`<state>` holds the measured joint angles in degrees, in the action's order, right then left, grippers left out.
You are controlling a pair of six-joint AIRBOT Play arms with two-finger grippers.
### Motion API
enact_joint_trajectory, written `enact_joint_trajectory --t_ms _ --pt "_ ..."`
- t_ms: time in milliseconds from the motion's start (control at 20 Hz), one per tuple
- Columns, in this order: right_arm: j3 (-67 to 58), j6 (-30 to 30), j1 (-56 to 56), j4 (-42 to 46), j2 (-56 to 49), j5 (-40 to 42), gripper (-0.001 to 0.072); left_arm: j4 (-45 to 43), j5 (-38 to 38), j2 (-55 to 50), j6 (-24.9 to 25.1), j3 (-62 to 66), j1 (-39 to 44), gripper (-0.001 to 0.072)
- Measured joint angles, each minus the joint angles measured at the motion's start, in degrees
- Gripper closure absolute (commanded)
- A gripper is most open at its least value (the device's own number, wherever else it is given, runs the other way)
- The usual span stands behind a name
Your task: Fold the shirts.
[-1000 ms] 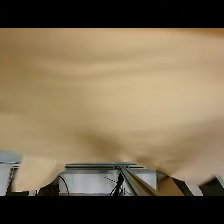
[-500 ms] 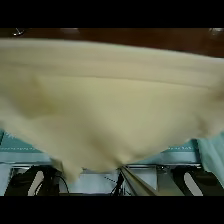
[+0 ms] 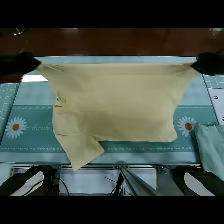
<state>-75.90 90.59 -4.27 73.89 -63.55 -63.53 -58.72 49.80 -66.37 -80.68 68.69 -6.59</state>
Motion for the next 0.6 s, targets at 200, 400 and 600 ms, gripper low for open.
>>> enact_joint_trajectory --t_ms 200,400,600 --pt "-3.0 -0.1 0.0 -6.0 -15.0 9.4 0.0682 3.5 -5.2 -15.7 0.3 8.1 3.6 0.0674" --pt "-9.2 0.4 0.0 -11.2 -27.1 11.6 0.0208 5.9 -6.4 -24.7 0.2 14.0 5.5 0.0004" --pt "-14.4 -1.0 -1.9 -14.7 -31.7 7.3 0.0084 6.9 0.2 -27.2 0.3 16.3 3.3 0.0004"
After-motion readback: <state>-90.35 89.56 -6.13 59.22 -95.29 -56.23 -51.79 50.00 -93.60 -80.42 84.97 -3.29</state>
